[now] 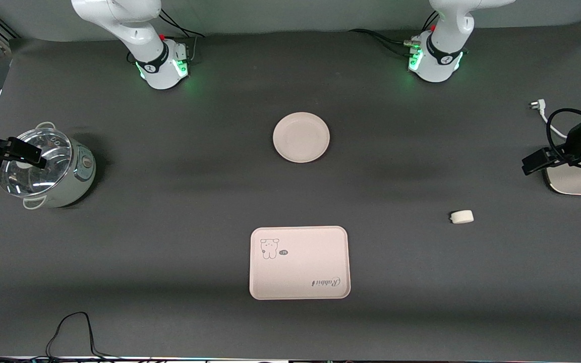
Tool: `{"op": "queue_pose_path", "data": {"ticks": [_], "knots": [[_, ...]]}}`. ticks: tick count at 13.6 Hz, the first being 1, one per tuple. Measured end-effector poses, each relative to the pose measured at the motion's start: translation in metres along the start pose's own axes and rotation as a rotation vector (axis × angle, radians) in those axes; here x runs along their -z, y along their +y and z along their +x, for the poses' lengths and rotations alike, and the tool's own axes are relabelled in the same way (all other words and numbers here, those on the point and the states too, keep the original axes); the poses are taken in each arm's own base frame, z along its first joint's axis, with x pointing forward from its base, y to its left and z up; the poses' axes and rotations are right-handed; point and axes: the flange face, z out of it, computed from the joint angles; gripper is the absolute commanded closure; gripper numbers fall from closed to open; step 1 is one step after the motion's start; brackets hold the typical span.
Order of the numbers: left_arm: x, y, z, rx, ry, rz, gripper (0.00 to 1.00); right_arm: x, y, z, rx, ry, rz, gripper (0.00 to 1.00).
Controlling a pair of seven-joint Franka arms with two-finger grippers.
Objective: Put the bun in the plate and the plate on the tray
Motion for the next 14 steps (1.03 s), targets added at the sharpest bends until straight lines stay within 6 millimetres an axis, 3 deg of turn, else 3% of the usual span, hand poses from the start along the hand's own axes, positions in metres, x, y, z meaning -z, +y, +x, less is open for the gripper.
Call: {"op": "queue_pose_path", "data": {"ticks": [7,12,14], "knots": [[0.013,0.007,-0.003,-0.013,-0.016,0.000,0.00,0.000,0.001,-0.002,-0.002,-0.007,0.007,0.00],[0.008,0.008,-0.003,-0.015,-0.036,0.001,0.00,-0.002,-0.002,-0.001,0.000,-0.013,0.022,0.00],[-0.003,0.010,0.002,-0.017,-0.056,0.003,0.00,-0.002,-0.003,-0.001,0.003,-0.013,0.031,0.00]]}}
